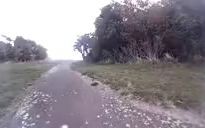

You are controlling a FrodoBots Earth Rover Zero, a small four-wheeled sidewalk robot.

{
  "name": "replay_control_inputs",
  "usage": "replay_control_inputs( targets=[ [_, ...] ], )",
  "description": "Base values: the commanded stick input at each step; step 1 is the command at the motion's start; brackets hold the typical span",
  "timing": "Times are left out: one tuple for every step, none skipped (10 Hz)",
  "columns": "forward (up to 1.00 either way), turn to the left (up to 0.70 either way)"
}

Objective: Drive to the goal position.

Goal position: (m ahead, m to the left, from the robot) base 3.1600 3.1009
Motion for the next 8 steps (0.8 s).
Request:
replay_control_inputs(
  targets=[
    [0.00, 0.00],
    [0.00, 0.00],
    [0.00, 0.00],
    [0.00, 0.00],
    [0.00, 0.00],
    [0.00, 0.00],
    [0.00, 0.00],
    [0.00, 0.00]
  ],
)
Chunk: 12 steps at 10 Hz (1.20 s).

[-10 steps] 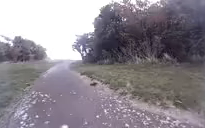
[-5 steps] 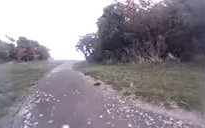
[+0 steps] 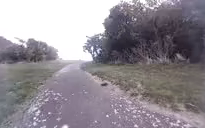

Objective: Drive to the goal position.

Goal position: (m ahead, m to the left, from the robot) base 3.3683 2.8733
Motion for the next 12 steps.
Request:
replay_control_inputs(
  targets=[
    [0.00, 0.00],
    [0.00, 0.22],
    [0.00, 0.44],
    [0.00, 0.66],
    [0.00, 0.85],
    [0.00, 0.85],
    [0.00, 0.85],
    [0.00, 0.85],
    [0.00, 0.85],
    [0.00, 0.85],
    [0.00, 0.85],
    [0.00, 0.85]
  ],
)
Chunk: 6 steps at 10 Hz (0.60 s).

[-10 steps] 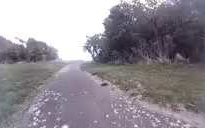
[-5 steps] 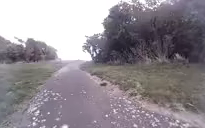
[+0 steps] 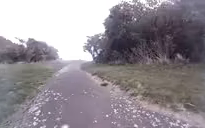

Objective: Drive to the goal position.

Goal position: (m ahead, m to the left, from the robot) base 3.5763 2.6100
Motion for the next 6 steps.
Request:
replay_control_inputs(
  targets=[
    [0.00, 0.85],
    [0.00, 0.85],
    [0.00, 0.85],
    [0.00, 0.85],
    [0.00, 0.85],
    [0.00, 0.85]
  ],
)
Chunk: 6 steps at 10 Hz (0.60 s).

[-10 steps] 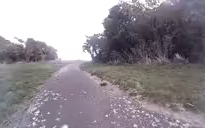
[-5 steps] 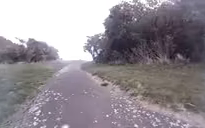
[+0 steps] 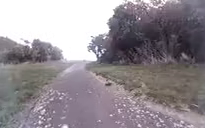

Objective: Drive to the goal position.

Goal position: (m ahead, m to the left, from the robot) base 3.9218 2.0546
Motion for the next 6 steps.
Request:
replay_control_inputs(
  targets=[
    [0.00, 0.85],
    [0.00, 0.85],
    [0.00, 0.85],
    [0.00, 0.85],
    [0.00, 0.85],
    [0.00, 0.85]
  ],
)
